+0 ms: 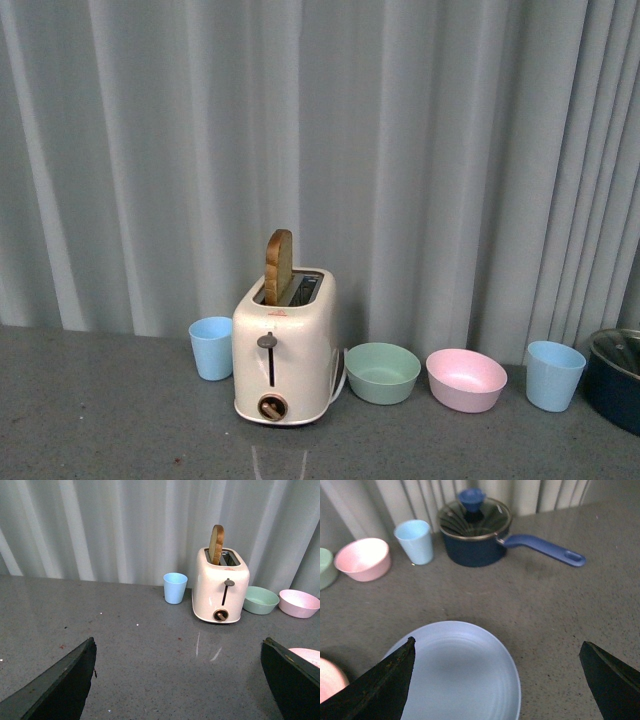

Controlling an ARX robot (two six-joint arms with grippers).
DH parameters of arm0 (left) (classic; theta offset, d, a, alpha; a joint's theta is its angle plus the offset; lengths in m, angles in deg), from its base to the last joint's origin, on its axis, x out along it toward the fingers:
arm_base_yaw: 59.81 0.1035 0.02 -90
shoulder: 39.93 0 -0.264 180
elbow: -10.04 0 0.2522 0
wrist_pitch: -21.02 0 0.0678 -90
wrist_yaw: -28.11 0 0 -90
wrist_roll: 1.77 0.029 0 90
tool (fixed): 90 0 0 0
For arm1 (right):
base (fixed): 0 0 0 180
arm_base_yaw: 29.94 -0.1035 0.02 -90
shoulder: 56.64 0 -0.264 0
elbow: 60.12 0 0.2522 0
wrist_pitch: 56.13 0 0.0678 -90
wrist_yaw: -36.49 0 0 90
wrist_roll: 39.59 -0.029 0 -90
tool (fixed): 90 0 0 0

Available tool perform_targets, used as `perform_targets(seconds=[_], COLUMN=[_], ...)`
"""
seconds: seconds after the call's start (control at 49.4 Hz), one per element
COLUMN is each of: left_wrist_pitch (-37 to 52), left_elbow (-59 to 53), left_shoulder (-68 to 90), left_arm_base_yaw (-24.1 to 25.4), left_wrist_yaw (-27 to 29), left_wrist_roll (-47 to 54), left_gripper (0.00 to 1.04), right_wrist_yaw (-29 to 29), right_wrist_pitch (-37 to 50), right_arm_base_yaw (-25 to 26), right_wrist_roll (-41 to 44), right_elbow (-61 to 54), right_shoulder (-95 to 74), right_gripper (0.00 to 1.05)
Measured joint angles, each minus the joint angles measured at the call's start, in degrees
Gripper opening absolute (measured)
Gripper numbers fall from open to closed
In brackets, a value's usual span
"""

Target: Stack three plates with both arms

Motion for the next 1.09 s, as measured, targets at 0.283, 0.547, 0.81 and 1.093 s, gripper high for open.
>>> perform_targets(seconds=[0.283, 0.547, 0.81, 1.093], left_wrist_pitch=[0.00, 0.00, 0.00, 0.00], left_elbow=[0.00, 0.00, 0.00, 0.00], left_shoulder=[0.00, 0.00, 0.00, 0.00], left_arm_base_yaw=[0.00, 0.00, 0.00, 0.00], left_wrist_yaw=[0.00, 0.00, 0.00, 0.00], left_wrist_roll=[-0.02, -0.02, -0.02, -0.02], left_gripper=[0.98, 0.98, 0.98, 0.98], right_wrist_yaw=[2.12, 2.38, 6.19, 10.16], right_wrist_pitch=[-7.30, -10.27, -6.08, 0.48], right_arm_base_yaw=[9.92, 11.93, 11.21, 10.34], right_wrist_roll=[10.38, 17.62, 20.68, 20.00], right_elbow=[16.09, 22.21, 23.12, 22.23], right_shoulder=[-33.83, -43.23, -49.48, -52.50], right_gripper=[0.97, 0.97, 0.97, 0.97])
